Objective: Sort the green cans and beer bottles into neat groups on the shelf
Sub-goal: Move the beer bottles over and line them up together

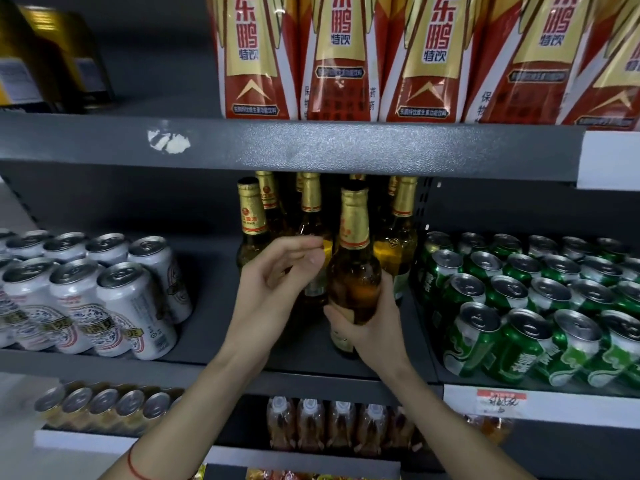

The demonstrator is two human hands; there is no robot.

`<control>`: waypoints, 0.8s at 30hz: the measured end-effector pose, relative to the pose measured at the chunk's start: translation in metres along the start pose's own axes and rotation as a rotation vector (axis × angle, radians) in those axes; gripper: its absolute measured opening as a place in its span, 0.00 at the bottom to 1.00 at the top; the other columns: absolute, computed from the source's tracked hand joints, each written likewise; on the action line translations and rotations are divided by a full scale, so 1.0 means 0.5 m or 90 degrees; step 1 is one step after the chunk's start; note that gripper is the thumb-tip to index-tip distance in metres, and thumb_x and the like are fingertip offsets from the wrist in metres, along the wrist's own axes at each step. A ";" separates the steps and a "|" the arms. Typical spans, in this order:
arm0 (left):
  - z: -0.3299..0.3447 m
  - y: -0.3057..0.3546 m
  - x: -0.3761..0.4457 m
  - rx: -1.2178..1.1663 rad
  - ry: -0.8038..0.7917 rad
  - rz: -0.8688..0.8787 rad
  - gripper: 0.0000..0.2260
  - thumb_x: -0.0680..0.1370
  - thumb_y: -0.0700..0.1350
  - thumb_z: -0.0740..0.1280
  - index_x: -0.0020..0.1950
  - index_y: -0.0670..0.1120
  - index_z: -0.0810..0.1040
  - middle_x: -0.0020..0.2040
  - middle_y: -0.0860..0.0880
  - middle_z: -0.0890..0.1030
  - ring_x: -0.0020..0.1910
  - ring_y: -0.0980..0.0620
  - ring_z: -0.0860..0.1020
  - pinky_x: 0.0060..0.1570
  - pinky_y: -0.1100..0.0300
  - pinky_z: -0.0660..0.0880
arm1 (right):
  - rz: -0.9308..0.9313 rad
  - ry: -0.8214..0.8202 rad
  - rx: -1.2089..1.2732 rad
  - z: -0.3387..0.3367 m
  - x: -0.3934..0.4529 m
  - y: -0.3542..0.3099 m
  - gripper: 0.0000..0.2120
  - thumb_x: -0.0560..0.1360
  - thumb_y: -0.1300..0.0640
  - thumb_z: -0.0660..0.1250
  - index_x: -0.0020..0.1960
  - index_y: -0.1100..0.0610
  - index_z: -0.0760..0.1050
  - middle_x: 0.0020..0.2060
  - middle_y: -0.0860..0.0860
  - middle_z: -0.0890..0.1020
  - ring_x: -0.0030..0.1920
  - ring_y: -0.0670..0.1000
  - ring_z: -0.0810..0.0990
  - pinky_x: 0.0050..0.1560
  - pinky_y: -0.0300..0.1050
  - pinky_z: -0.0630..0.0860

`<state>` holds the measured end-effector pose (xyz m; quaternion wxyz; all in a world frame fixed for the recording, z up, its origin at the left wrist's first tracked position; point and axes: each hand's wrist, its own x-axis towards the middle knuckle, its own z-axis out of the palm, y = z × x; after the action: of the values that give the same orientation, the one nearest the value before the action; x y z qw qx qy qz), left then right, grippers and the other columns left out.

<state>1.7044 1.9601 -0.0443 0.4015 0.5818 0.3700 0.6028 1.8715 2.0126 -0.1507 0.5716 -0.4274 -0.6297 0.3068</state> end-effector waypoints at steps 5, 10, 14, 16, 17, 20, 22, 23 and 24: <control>-0.026 -0.001 -0.010 0.020 0.032 -0.005 0.16 0.77 0.58 0.69 0.55 0.48 0.87 0.57 0.50 0.87 0.63 0.52 0.82 0.66 0.46 0.77 | 0.040 0.017 0.017 0.018 0.013 0.032 0.38 0.66 0.43 0.81 0.69 0.41 0.65 0.58 0.37 0.81 0.60 0.42 0.81 0.59 0.32 0.76; -0.049 0.001 -0.017 0.017 0.061 -0.004 0.15 0.77 0.58 0.69 0.52 0.49 0.88 0.54 0.50 0.88 0.61 0.51 0.83 0.56 0.57 0.79 | 0.065 0.041 0.027 0.025 0.026 0.051 0.39 0.66 0.45 0.81 0.70 0.43 0.64 0.56 0.36 0.80 0.59 0.41 0.81 0.56 0.27 0.74; -0.057 0.002 -0.018 0.010 0.071 0.001 0.15 0.76 0.58 0.69 0.51 0.48 0.88 0.53 0.50 0.88 0.59 0.52 0.84 0.54 0.61 0.80 | 0.065 0.052 0.021 0.022 0.036 0.053 0.39 0.66 0.46 0.81 0.70 0.44 0.64 0.57 0.35 0.80 0.60 0.40 0.81 0.57 0.28 0.74; -0.059 0.001 -0.018 0.007 0.073 0.000 0.14 0.76 0.58 0.69 0.49 0.50 0.88 0.52 0.50 0.88 0.59 0.52 0.84 0.54 0.60 0.80 | 0.065 0.057 0.005 0.022 0.038 0.053 0.40 0.67 0.49 0.82 0.72 0.44 0.63 0.58 0.33 0.80 0.61 0.38 0.80 0.58 0.27 0.74; -0.059 0.001 -0.019 0.008 0.074 0.002 0.14 0.76 0.58 0.69 0.50 0.50 0.88 0.52 0.50 0.88 0.59 0.52 0.84 0.54 0.59 0.80 | 0.066 0.057 -0.011 0.022 0.038 0.051 0.41 0.67 0.49 0.82 0.71 0.41 0.62 0.58 0.31 0.79 0.61 0.37 0.79 0.59 0.27 0.74; -0.060 -0.003 -0.021 0.004 0.084 0.005 0.15 0.76 0.57 0.70 0.52 0.48 0.87 0.52 0.50 0.87 0.59 0.51 0.83 0.53 0.58 0.81 | 0.065 0.038 -0.075 0.011 0.035 0.044 0.41 0.68 0.48 0.82 0.68 0.30 0.59 0.58 0.28 0.78 0.62 0.35 0.78 0.58 0.26 0.73; -0.061 -0.005 -0.020 -0.008 0.092 0.001 0.14 0.76 0.58 0.70 0.51 0.50 0.87 0.51 0.50 0.86 0.58 0.51 0.83 0.52 0.58 0.81 | 0.063 0.007 -0.118 -0.003 0.025 0.042 0.38 0.70 0.45 0.80 0.72 0.36 0.61 0.62 0.34 0.78 0.66 0.38 0.76 0.63 0.33 0.73; -0.062 -0.006 -0.020 -0.013 0.095 -0.002 0.13 0.75 0.58 0.70 0.50 0.51 0.87 0.51 0.51 0.86 0.57 0.51 0.84 0.52 0.58 0.81 | 0.061 -0.008 -0.153 -0.010 0.018 0.043 0.39 0.70 0.43 0.79 0.74 0.42 0.62 0.65 0.40 0.77 0.68 0.43 0.75 0.66 0.39 0.73; -0.063 -0.007 -0.019 -0.016 0.095 -0.004 0.12 0.75 0.58 0.71 0.50 0.52 0.87 0.50 0.51 0.86 0.57 0.51 0.83 0.53 0.57 0.81 | 0.058 -0.021 -0.205 -0.018 0.012 0.043 0.40 0.70 0.41 0.78 0.75 0.48 0.62 0.66 0.45 0.76 0.69 0.47 0.73 0.68 0.45 0.72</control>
<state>1.6731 1.9532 -0.0527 0.3819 0.5288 0.3931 0.6480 1.8843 2.0266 -0.1656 0.4710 -0.5364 -0.6598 0.2347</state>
